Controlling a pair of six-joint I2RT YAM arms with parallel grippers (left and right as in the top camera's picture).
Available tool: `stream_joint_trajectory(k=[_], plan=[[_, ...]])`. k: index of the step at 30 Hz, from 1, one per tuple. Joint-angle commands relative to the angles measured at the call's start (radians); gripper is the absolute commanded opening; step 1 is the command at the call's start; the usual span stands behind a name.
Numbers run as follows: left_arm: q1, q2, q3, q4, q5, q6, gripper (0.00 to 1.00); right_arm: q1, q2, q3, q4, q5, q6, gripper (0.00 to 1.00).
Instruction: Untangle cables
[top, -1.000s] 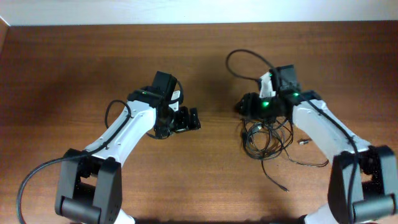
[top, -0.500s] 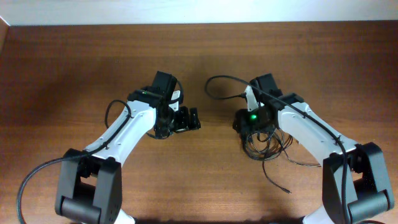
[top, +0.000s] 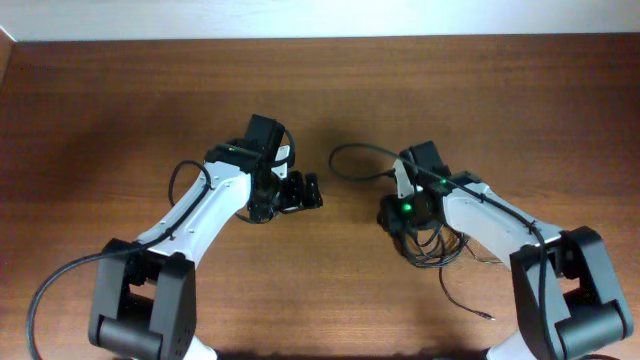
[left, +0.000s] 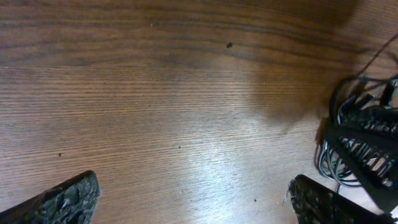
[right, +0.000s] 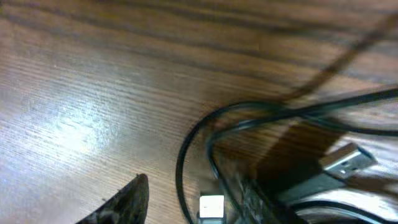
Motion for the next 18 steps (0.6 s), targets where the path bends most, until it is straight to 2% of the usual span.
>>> stream_joint_trajectory(k=[1, 2, 4, 6, 8, 15, 18], plan=[[-0.002, -0.008, -0.003, -0.001, -0.008, -0.005, 0.99, 0.006, 0.014, -0.040, 0.000, -0.019, 0.014, 0.44], [-0.002, -0.008, -0.003, -0.001, -0.007, -0.005, 0.99, 0.006, 0.014, -0.040, -0.001, -0.046, 0.014, 0.43], [-0.002, -0.008, -0.003, -0.001, -0.007, -0.005, 0.99, 0.007, 0.014, -0.040, 0.005, -0.225, 0.044, 0.42], [-0.002, -0.008, -0.003, -0.001, -0.007, -0.005, 1.00, 0.018, 0.014, -0.040, 0.003, -0.253, 0.124, 0.36], [-0.002, -0.008, -0.003, -0.001, -0.007, -0.005, 0.99, 0.038, 0.014, -0.042, 0.003, -0.249, 0.138, 0.31], [-0.002, -0.008, -0.003, -0.001, -0.007, -0.005, 0.99, 0.041, 0.013, -0.031, -0.027, -0.209, 0.137, 0.32], [-0.002, -0.008, -0.003, -0.001, -0.007, -0.005, 0.99, 0.042, 0.011, 0.079, -0.206, -0.196, 0.052, 0.40]])
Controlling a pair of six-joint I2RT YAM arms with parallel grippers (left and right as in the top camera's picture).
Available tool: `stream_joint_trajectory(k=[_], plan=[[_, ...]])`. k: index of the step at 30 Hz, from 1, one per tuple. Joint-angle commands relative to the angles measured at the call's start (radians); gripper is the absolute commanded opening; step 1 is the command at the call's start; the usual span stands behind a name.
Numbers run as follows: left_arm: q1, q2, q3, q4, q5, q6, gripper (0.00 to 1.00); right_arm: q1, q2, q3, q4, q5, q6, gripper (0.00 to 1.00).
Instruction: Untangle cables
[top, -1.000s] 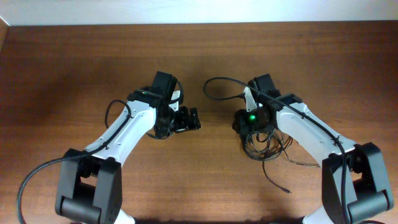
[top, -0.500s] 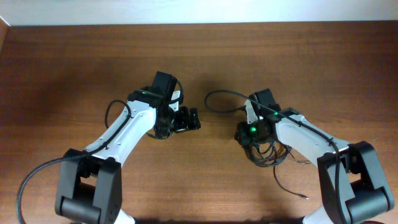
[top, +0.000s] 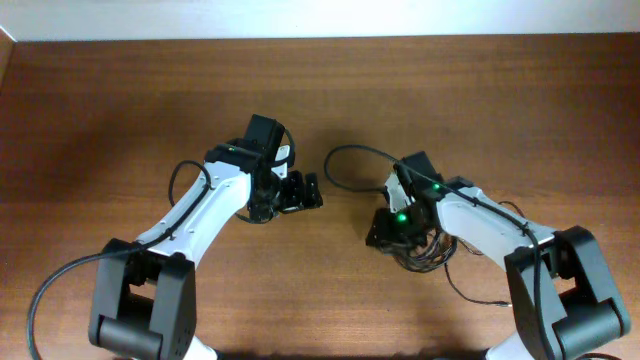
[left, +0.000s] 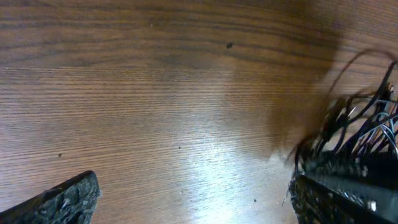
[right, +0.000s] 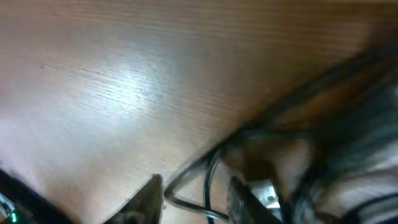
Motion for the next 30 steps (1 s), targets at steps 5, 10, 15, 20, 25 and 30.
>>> stream_joint_trajectory(k=[5, 10, 15, 20, 25, 30], plan=[[-0.002, -0.008, -0.003, -0.002, -0.007, -0.005, 0.99, 0.010, 0.009, 0.145, -0.249, 0.152, -0.125, 0.49], [-0.002, -0.008, -0.003, -0.002, -0.007, -0.005, 0.99, 0.092, 0.009, 0.076, -0.262, 0.152, -0.143, 0.49], [-0.002, -0.008, -0.003, -0.002, -0.007, -0.005, 0.99, 0.197, 0.009, 0.029, -0.229, 0.153, -0.139, 0.50], [-0.002, -0.008, -0.003, -0.002, -0.007, -0.005, 0.99, 0.208, 0.011, 0.006, -0.216, 0.168, -0.080, 0.45], [-0.002, -0.008, -0.003, -0.002, -0.007, -0.005, 0.99, 0.208, 0.011, -0.055, -0.148, 0.267, 0.105, 0.10], [-0.002, -0.008, -0.003, -0.002, -0.007, -0.005, 0.99, 0.180, -0.004, 0.072, -0.258, -0.098, -0.046, 0.04]])
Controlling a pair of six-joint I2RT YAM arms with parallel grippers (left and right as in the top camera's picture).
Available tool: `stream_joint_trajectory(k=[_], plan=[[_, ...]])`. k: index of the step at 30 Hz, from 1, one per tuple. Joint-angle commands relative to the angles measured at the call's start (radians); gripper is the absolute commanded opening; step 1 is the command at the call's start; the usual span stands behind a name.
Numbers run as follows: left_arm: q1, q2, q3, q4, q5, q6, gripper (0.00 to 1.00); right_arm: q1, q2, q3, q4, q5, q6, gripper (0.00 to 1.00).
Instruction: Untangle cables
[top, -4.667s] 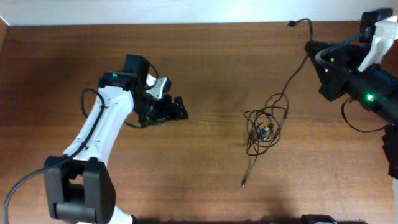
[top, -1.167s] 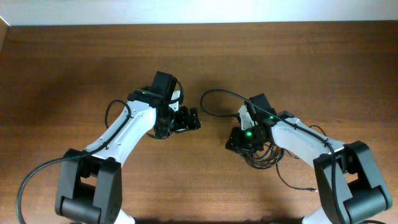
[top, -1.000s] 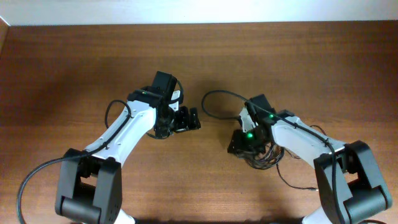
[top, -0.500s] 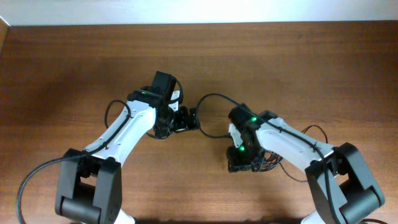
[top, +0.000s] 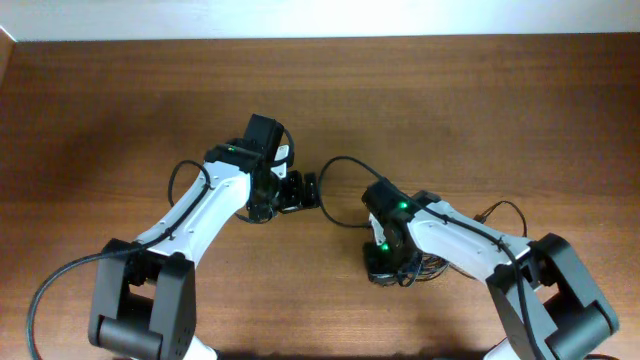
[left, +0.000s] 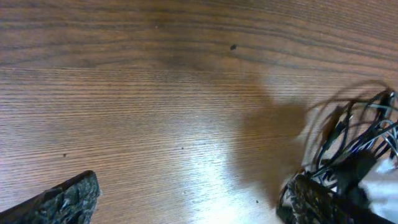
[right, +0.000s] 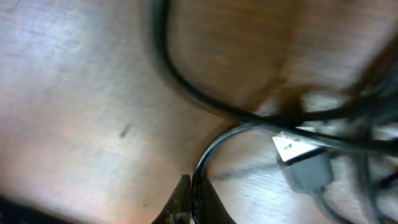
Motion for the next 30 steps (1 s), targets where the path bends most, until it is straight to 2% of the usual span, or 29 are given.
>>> stream_joint_trajectory(k=[1, 4, 11, 14, 20, 25, 30], plan=[[-0.002, -0.008, -0.003, -0.001, 0.000, -0.005, 0.99, -0.031, -0.007, 0.131, -0.121, -0.238, -0.085, 0.04], [-0.002, -0.008, -0.003, -0.001, 0.000, -0.005, 0.99, -0.084, -0.084, 0.391, -0.311, -0.385, -0.259, 0.04], [-0.002, -0.008, -0.003, -0.001, 0.000, -0.005, 0.99, -0.258, -0.240, 0.957, -0.565, -0.386, -0.285, 0.04], [-0.002, -0.008, -0.003, -0.001, 0.000, -0.005, 0.99, -0.343, -0.328, 1.117, -0.587, -0.386, -0.284, 0.04], [-0.002, -0.008, -0.003, -0.001, 0.000, -0.005, 0.99, -0.365, -0.501, 1.139, -0.616, -0.373, -0.284, 0.04], [-0.002, -0.008, -0.003, -0.001, 0.000, -0.005, 0.99, -0.365, -0.608, 1.139, -0.717, -0.090, -0.284, 0.04], [-0.002, -0.008, -0.003, -0.001, 0.000, -0.005, 0.99, -0.365, -0.608, 1.139, -0.718, -0.060, -0.284, 0.04]])
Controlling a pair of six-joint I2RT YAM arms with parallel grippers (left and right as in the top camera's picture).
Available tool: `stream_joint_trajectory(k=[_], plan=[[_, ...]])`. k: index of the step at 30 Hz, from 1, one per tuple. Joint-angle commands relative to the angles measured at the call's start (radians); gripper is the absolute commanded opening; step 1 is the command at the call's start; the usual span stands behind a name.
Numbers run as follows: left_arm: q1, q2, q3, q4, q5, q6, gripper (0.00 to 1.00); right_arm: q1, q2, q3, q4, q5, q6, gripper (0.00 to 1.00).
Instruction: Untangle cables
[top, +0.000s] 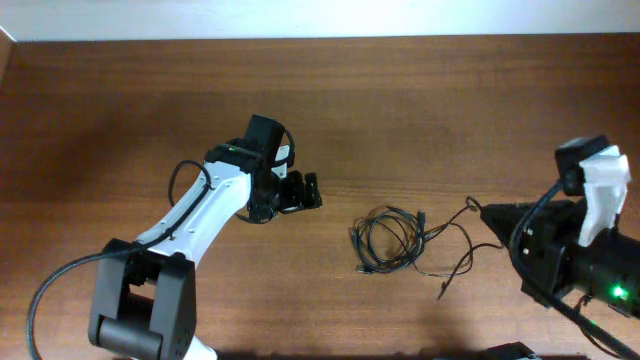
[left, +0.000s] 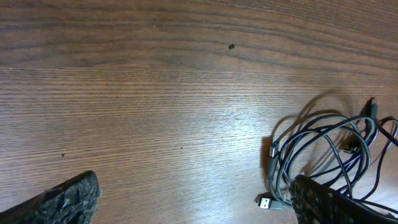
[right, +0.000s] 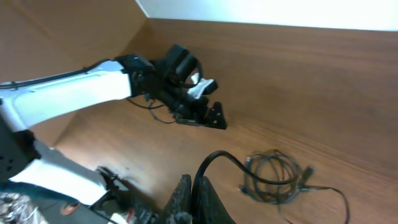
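The cable tangle (top: 390, 240) lies in loose dark loops on the wooden table (top: 450, 90), right of centre. High above the table my right gripper (right: 191, 186) is shut on a thick black cable (right: 217, 158). This cable arcs down toward the tangle (right: 273, 177). My left gripper (top: 300, 192) rests low over the table to the left of the tangle, open with nothing between its fingers (left: 68, 196). In the left wrist view the tangle (left: 323, 149) sits by the right finger, and a silver USB plug (left: 266, 201) points left.
The right arm (top: 585, 240) is raised close to the overhead camera at the right edge. A thin loose cable end (top: 455, 270) trails from the tangle toward the front. The left arm (right: 74, 93) stretches across the left side.
My right gripper was low on the table at the tangle, shut on a black cable. It is now high up and far to the right, still shut on it. The tangle lies uncovered, more spread out.
The right gripper stood open over the tangle, right of centre. Then it was further left with its fingers closer together, then shut on a black cable at the table's middle. Now it is raised with that cable. The left arm stayed where it was, open.
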Motion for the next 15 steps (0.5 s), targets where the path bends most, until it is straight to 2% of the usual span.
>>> stream_joint_trajectory(k=[1, 15], plan=[[-0.002, -0.008, -0.003, -0.001, 0.000, -0.005, 0.99, -0.005, 0.021, 0.011, 0.001, 0.043, -0.004, 0.04], [-0.002, -0.008, -0.003, -0.001, 0.000, -0.005, 0.99, -0.005, 0.062, 0.011, -0.001, 0.074, -0.005, 0.04]])
